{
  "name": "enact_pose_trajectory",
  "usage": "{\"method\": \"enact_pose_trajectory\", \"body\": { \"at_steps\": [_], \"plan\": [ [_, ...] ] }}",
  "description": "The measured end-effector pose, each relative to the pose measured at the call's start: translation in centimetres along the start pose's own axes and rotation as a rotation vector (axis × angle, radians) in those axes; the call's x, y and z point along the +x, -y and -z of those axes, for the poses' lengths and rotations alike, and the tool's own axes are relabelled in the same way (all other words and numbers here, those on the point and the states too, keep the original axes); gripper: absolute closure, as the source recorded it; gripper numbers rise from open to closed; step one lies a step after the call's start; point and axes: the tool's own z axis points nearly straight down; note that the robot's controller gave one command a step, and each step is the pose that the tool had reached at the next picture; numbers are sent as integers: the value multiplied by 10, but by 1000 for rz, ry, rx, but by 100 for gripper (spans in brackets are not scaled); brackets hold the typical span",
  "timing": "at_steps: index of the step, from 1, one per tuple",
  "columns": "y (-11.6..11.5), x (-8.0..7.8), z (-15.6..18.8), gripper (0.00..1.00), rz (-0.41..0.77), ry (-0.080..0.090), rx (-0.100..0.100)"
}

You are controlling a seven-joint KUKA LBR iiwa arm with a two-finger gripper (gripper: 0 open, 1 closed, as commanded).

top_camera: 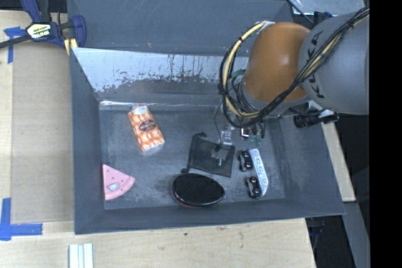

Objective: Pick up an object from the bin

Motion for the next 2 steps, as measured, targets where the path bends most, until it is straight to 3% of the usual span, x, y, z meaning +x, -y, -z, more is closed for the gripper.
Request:
{"method": "enact_pose_trajectory", "body": {
  "at_steps": [1, 2],
  "plan": [
    [3, -22, -32, 0, 336, 3, 0],
    [20, -4, -60, 0, 234, 2, 0]
  ]
}}
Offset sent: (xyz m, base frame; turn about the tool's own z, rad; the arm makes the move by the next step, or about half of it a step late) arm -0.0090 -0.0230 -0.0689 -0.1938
